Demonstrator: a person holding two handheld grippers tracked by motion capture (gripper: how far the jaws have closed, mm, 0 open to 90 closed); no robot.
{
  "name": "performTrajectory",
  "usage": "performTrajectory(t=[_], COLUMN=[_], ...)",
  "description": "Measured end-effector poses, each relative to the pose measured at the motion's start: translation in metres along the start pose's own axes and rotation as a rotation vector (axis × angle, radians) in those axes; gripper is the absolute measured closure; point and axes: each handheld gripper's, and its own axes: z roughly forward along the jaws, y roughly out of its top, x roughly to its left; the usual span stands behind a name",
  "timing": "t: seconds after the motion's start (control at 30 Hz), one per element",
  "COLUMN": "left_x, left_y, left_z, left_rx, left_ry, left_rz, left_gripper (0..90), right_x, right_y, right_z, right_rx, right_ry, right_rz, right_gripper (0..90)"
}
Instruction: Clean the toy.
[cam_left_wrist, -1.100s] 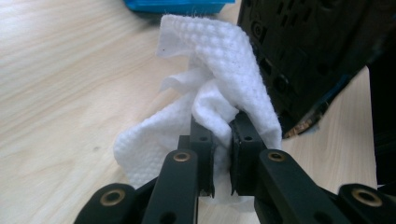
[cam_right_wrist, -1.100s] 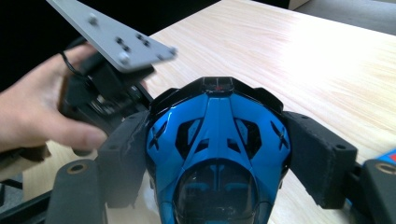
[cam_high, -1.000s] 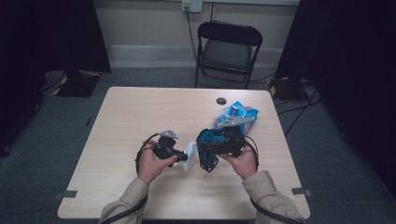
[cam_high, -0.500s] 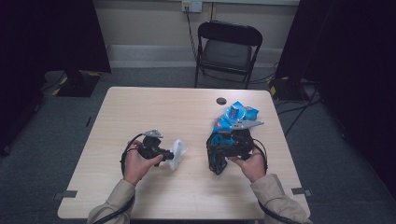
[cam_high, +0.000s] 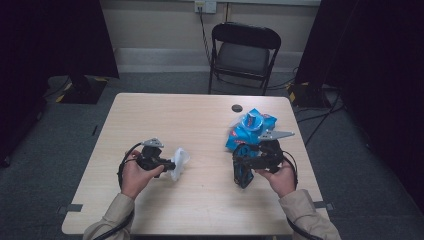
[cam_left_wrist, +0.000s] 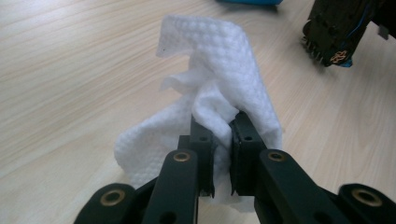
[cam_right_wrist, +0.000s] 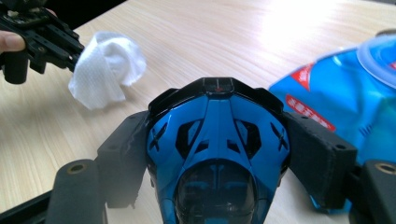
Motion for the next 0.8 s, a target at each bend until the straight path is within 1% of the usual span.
performTrajectory(t=[0.07, 0.13, 0.23, 0.27, 0.3, 0.4, 0.5, 0.6, 0.63, 0.67, 0.7, 0.73, 0.8], left_x=[0.001, 0.002, 0.003, 0.003, 0.003, 0.003, 0.005, 0.006, 0.006, 0.006, 0.007, 0.007, 0.008], left_y=[-0.002, -0.004, -0.005, -0.005, -0.006, -0.006, -0.007, -0.008, -0.008, -0.009, -0.010, -0.010, -0.011], left_z=[0.000, -0.001, 0.000, -0.001, -0.001, -0.002, -0.003, -0.003, -0.003, -0.002, -0.001, -0.001, -0.001], left_rx=[0.000, 0.003, 0.007, 0.006, 0.007, 0.014, 0.016, 0.013, 0.013, 0.011, 0.015, 0.015, 0.016], left_ry=[0.012, 0.010, 0.025, 0.027, 0.041, 0.053, 0.079, 0.080, 0.082, 0.075, 0.072, 0.072, 0.075], left_rz=[-0.002, -0.007, -0.002, -0.006, 0.000, 0.006, 0.012, 0.006, 0.009, 0.002, -0.001, -0.001, -0.004], left_gripper=[82.1, 82.1, 82.1, 82.1, 82.0, 82.0, 81.8, 81.5, 81.3, 81.3, 81.3, 81.2, 81.3], right_x=[-0.002, -0.003, -0.002, -0.001, -0.001, 0.000, 0.000, 0.000, 0.001, 0.001, 0.003, 0.003, 0.003], right_y=[-0.001, -0.002, -0.001, 0.000, 0.001, 0.001, 0.003, 0.004, 0.006, 0.006, 0.008, 0.008, 0.010], right_z=[0.000, 0.000, 0.002, 0.003, 0.005, 0.007, 0.012, 0.015, 0.020, 0.020, 0.026, 0.026, 0.032], right_rx=[0.009, 0.009, 0.015, 0.015, 0.017, 0.015, 0.020, 0.024, 0.033, 0.033, 0.043, 0.043, 0.051], right_ry=[-0.008, -0.009, -0.013, -0.012, -0.012, -0.013, -0.014, -0.012, -0.013, -0.013, -0.015, -0.015, -0.015], right_rz=[0.001, 0.006, -0.003, -0.005, -0.005, -0.007, -0.007, -0.008, -0.014, -0.014, -0.026, -0.026, -0.026], right_gripper=[26.4, 26.4, 26.3, 26.4, 26.3, 26.4, 26.4, 26.4, 26.4, 26.4, 26.5, 26.5, 26.5])
